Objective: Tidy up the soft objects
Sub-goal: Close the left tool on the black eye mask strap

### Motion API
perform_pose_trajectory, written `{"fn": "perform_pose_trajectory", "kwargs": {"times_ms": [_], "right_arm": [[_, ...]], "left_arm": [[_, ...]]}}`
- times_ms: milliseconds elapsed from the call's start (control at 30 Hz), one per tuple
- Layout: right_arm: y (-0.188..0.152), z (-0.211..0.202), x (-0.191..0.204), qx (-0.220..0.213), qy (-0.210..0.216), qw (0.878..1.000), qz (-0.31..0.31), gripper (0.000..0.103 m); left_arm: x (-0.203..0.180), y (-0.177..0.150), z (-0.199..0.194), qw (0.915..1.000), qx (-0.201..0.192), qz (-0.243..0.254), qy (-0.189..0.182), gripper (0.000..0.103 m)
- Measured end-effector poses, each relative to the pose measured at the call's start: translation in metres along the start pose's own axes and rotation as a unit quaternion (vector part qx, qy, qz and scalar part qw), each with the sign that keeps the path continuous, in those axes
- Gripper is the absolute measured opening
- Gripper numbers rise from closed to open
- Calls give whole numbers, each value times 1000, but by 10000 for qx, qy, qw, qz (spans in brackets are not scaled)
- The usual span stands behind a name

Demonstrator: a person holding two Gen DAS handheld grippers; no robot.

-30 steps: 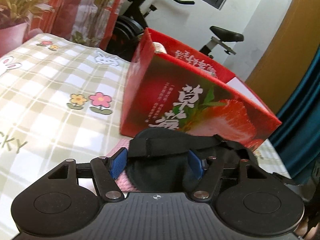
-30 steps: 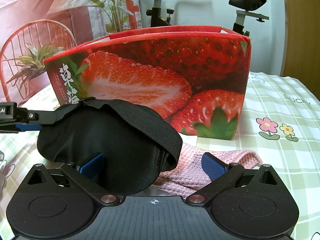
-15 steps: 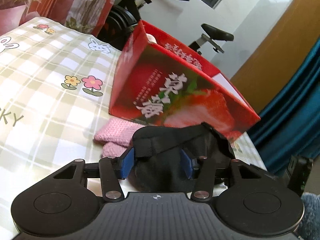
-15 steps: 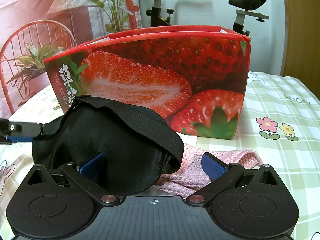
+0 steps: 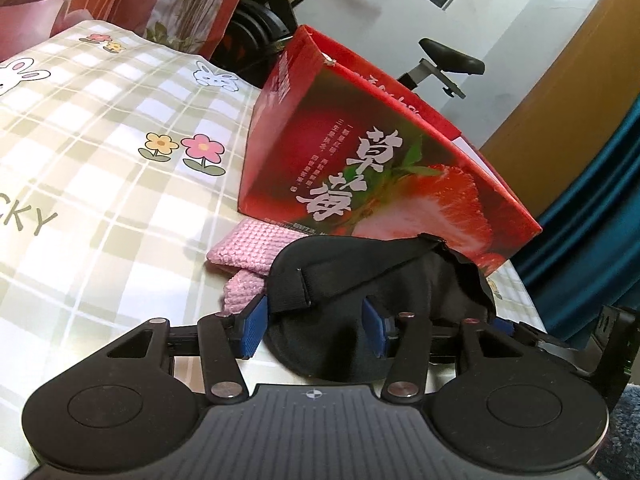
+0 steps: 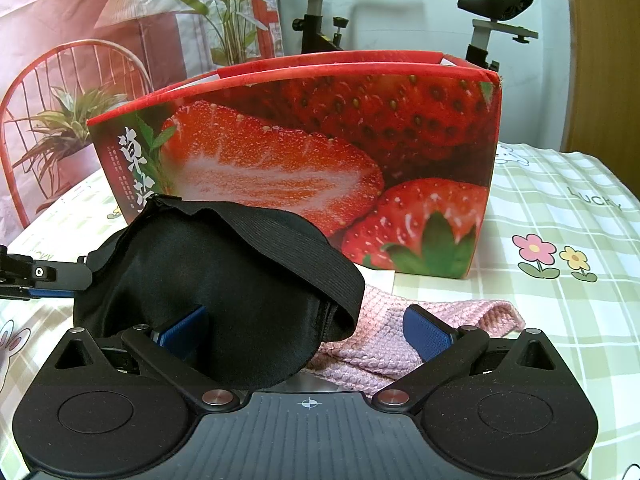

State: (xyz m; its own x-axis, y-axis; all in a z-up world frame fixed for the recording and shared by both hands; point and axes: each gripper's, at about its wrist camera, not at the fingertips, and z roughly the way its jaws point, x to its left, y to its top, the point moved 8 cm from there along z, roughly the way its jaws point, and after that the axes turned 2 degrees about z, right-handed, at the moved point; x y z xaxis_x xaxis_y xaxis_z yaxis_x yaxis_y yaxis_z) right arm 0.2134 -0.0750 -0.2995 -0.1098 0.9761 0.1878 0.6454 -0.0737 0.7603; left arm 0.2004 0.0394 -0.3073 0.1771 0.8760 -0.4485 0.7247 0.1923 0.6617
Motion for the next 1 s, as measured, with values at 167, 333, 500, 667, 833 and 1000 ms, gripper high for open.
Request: {"fn": "perform_pose_trajectory", "kwargs": {"times_ms": [167, 333, 500, 667, 833, 1000], "right_arm": [[0, 0, 0, 0, -4, 10000, 2, 103], [0, 0, 0, 0, -3, 10000, 2, 103], [0, 0, 0, 1, 3, 10000, 17, 103], [0, 0, -1, 4, 8, 10000, 23, 103], [0, 0, -1, 2, 12, 10000, 22, 103], [1, -8, 1, -180, -70, 9997, -117, 103]], "left_arm": [[2, -2, 3, 10000, -78, 52, -13, 56], [1, -3, 2, 9998, -75, -53, -194, 60], [-9, 2, -5, 9991, -230, 205, -301, 28], [-8, 1, -2, 9992, -190, 365, -2, 16], [3, 4, -3, 9988, -246, 271, 314, 13], [9, 4, -1, 9983, -188, 297, 455, 13]]}}
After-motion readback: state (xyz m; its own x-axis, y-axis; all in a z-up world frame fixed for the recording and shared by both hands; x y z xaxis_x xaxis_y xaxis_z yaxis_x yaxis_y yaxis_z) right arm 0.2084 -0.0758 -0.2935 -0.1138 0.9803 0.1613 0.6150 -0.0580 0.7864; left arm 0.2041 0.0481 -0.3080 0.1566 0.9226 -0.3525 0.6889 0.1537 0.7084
